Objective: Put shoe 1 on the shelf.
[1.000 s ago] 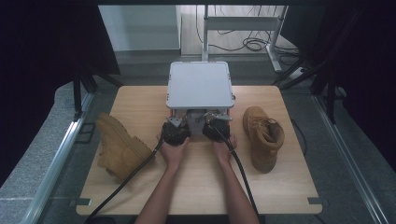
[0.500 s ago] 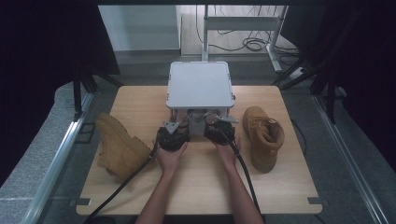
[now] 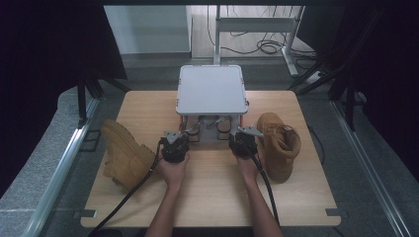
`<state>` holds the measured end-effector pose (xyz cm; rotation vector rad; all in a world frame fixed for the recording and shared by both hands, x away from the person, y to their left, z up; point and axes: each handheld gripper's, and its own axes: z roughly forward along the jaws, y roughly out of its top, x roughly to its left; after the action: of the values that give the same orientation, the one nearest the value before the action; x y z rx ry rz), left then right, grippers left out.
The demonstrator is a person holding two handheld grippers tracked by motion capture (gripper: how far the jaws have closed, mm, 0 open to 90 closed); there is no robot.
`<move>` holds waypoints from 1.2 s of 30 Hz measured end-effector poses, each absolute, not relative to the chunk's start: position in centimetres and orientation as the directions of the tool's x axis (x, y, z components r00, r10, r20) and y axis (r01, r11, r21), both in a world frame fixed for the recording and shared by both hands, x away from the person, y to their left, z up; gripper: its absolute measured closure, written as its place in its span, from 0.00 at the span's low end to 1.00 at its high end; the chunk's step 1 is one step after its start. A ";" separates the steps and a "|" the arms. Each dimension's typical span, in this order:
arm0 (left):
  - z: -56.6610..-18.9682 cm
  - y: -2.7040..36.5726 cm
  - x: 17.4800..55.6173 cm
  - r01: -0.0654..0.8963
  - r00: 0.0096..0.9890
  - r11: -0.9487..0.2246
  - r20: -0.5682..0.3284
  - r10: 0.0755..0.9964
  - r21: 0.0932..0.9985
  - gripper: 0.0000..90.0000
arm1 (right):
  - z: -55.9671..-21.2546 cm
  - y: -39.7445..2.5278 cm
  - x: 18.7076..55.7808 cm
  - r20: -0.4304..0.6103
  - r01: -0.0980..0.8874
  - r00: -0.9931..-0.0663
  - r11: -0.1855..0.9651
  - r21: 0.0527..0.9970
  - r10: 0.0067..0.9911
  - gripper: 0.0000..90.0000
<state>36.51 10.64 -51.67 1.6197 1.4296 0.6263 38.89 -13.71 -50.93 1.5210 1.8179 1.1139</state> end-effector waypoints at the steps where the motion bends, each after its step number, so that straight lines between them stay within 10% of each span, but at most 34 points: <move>1: -51.7 10.7 36.5 0.531 0.215 0.025 -0.164 0.963 0.847 0.95 | -50.9 -13.9 38.9 0.117 0.542 -0.229 0.027 0.840 0.966 0.84; 11: -51.3 11.2 37.1 0.541 0.205 0.037 -0.175 0.963 0.840 0.99 | -50.9 -14.5 39.5 0.133 0.526 -0.252 0.020 0.850 0.958 0.99; 36: -52.1 8.7 39.2 0.577 0.259 0.000 -0.183 0.948 0.817 0.99 | -52.8 -13.3 41.7 0.128 0.561 -0.268 0.047 0.827 0.955 1.00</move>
<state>39.16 8.71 -52.07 1.6829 1.4210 0.5507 41.75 -13.31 -52.75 1.5195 1.8680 1.1232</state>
